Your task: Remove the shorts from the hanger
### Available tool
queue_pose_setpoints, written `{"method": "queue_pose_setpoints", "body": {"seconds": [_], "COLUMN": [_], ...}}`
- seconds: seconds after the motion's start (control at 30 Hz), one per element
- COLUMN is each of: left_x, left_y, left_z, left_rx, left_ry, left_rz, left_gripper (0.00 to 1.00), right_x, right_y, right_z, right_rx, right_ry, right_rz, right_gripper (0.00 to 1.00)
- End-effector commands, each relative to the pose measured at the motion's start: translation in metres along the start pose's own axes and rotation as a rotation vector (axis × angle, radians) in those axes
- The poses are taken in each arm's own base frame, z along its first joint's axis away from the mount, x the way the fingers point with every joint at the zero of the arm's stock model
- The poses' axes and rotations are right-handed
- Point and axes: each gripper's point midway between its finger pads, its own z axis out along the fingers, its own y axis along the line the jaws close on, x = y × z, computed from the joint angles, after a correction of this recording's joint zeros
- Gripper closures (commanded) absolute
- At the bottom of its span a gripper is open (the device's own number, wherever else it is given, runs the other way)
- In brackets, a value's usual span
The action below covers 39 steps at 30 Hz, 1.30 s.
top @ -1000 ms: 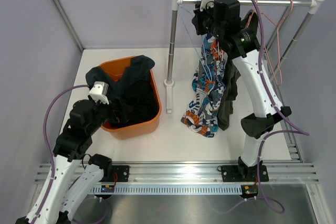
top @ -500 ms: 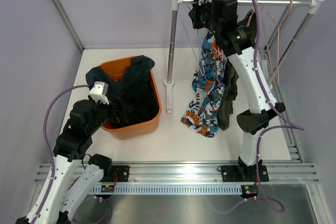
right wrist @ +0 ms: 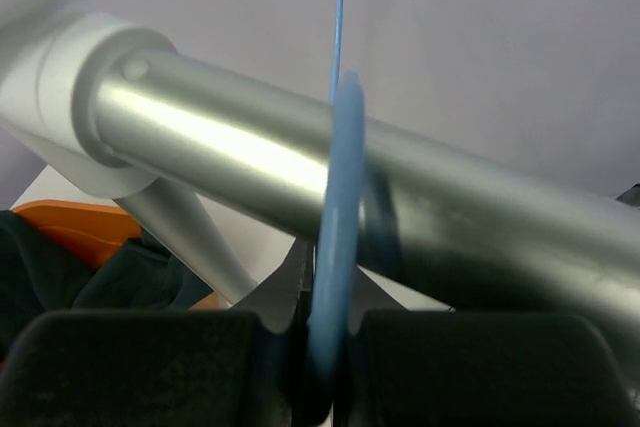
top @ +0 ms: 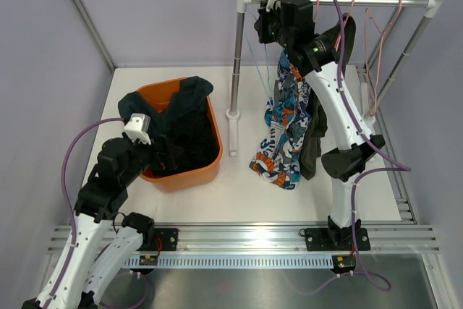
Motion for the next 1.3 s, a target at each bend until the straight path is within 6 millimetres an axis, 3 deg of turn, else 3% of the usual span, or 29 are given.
{"method": "queue_pose_setpoints", "body": {"seconds": [0.0, 0.33, 0.47, 0.67, 0.73, 0.93, 1.07, 1.2, 1.27], "left_x": [-0.007, -0.007, -0.007, -0.005, -0.005, -0.003, -0.003, -0.001, 0.0], "left_y": [0.0, 0.0, 0.001, 0.002, 0.002, 0.003, 0.003, 0.004, 0.003], "left_z": [0.0, 0.0, 0.0, 0.002, 0.002, 0.002, 0.003, 0.005, 0.005], "left_rx": [0.004, 0.002, 0.001, -0.003, -0.004, -0.01, -0.011, -0.013, -0.012], "left_ry": [-0.038, -0.038, -0.035, -0.027, -0.026, -0.023, -0.021, -0.009, -0.007], "left_rz": [0.021, 0.021, 0.021, 0.02, 0.02, 0.019, 0.018, 0.018, 0.018], "left_gripper": [0.01, 0.01, 0.01, 0.01, 0.01, 0.01, 0.01, 0.01, 0.01], "right_x": [-0.019, -0.029, -0.047, -0.067, -0.07, -0.059, -0.042, -0.026, -0.029], "right_y": [0.004, 0.008, 0.013, 0.016, 0.008, -0.038, -0.059, -0.07, -0.077], "right_z": [-0.012, -0.036, -0.06, -0.102, -0.119, -0.156, -0.158, -0.149, -0.147], "right_rx": [-0.017, -0.039, -0.058, -0.069, -0.035, 0.208, 0.296, 0.333, 0.367], "right_ry": [-0.059, -0.072, -0.112, -0.151, -0.16, -0.142, -0.083, -0.057, -0.086], "right_rz": [0.036, 0.047, 0.048, 0.067, 0.083, 0.104, 0.103, 0.095, 0.095], "right_gripper": [0.96, 0.68, 0.6, 0.56, 0.56, 0.55, 0.55, 0.55, 0.54]}}
